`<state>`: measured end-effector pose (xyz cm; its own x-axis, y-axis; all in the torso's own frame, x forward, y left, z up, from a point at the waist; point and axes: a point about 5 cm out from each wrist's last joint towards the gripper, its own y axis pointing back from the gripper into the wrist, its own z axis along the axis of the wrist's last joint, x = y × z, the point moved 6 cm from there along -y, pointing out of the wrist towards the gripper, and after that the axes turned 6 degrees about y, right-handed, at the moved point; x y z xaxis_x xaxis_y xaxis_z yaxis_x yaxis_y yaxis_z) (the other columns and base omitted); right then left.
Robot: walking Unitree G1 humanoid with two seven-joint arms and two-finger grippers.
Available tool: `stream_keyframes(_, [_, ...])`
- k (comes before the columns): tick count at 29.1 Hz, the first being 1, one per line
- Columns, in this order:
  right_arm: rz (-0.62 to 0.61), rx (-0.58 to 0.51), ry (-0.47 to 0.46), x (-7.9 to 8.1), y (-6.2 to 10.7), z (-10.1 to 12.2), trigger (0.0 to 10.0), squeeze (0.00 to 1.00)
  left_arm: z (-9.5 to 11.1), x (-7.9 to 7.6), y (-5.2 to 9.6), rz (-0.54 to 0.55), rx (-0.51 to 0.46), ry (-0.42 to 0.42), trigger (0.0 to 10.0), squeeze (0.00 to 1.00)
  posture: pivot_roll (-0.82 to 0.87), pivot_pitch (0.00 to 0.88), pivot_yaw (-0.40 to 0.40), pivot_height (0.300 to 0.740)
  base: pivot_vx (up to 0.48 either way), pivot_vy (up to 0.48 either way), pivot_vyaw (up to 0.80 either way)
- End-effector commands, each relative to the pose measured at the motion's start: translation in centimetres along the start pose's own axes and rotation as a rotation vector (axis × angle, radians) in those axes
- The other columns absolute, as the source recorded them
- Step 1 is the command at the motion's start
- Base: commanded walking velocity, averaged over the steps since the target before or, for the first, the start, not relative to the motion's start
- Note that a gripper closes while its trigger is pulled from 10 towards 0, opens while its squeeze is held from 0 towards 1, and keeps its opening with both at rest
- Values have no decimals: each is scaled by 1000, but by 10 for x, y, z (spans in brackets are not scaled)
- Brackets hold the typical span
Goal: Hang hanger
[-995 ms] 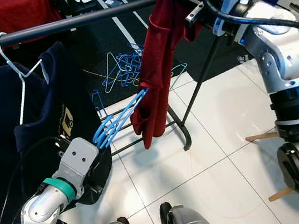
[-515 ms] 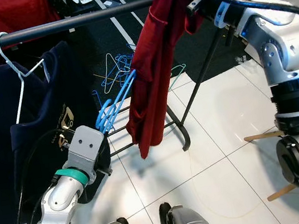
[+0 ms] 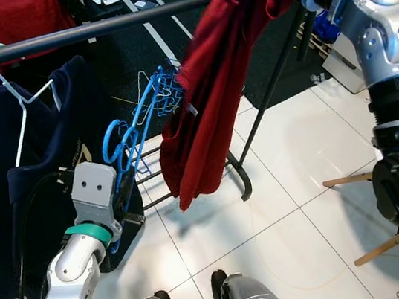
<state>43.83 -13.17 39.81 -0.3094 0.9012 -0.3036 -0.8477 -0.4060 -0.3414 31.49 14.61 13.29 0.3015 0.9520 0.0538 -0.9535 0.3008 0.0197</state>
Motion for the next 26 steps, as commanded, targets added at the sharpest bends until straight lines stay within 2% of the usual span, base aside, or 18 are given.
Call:
stream_keyframes(1, [-4, -52, -7, -4, 0, 15, 10000, 0, -3, -11, 1, -33, 12, 13, 10000, 0, -124, 132, -84, 740, 0, 0, 0])
stream_keyframes(5, [36, -58, -26, 9, -7, 16, 10000, 0, 9, -33, -12, -95, -29, 49, 10000, 0, -128, 134, -87, 740, 0, 0, 0])
stream_keyframes(9, [38, -61, -28, 11, -9, 19, 10000, 0, 11, -37, -16, -112, -34, 51, 10000, 0, -136, 132, -86, 740, 0, 0, 0])
stream_keyframes(11, [37, -67, -16, 11, -12, 23, 10000, 0, 10, -41, -16, -129, -28, 16, 10000, 0, -139, 134, -84, 740, 0, 0, 0])
stream_keyframes(12, [31, -68, -5, 10, -13, 24, 10000, 0, 7, -41, -13, -147, -17, -19, 10000, 0, -139, 135, -85, 740, 0, 0, 0])
stream_keyframes(13, [31, -68, -5, 10, -13, 24, 10000, 0, 7, -41, -13, -147, -17, -19, 10000, 0, -139, 135, -85, 740, 0, 0, 0])
stream_keyframes(14, [21, -67, 10, 8, -13, 26, 10000, 0, 2, -37, -4, -175, 4, -87, 10000, 0, -136, 138, -86, 740, 0, 0, 0])
stream_keyframes(17, [19, -67, 14, 7, -13, 26, 10000, 0, 1, -35, 0, -186, 12, -115, 10000, 0, -136, 138, -86, 740, 0, 0, 0])
stream_keyframes(18, [17, -66, 21, 6, -13, 25, 10000, 0, -1, -33, 6, -206, 24, -177, 10000, 0, -130, 140, -86, 740, 0, 0, 0])
stream_keyframes(19, [17, -66, 21, 6, -13, 25, 10000, 0, -1, -33, 6, -206, 24, -177, 10000, 0, -130, 140, -86, 740, 0, 0, 0])
stream_keyframes(20, [25, -65, 19, 9, -11, 20, 10000, 0, -2, -25, 19, -242, 51, -255, 10000, 0, -114, 145, -73, 740, 0, 0, 0])
stream_keyframes(22, [25, -65, 19, 9, -11, 20, 10000, 0, -2, -25, 19, -242, 51, -255, 10000, 0, -114, 145, -73, 740, 0, 0, 0])
stream_keyframes(23, [36, -65, 4, 14, -10, 16, 10000, 0, 0, -18, 22, -236, 57, -274, 10000, 0, -110, 145, -72, 740, 0, 0, 0])
stream_keyframes(24, [36, -65, 4, 14, -10, 16, 10000, 0, 0, -18, 22, -236, 57, -274, 10000, 0, -110, 145, -72, 740, 0, 0, 0])
stream_keyframes(26, [44, -67, -8, 17, -10, 16, 10000, 0, 0, -15, 16, -199, 47, -267, 10000, 0, -112, 145, -71, 740, 0, 0, 0])
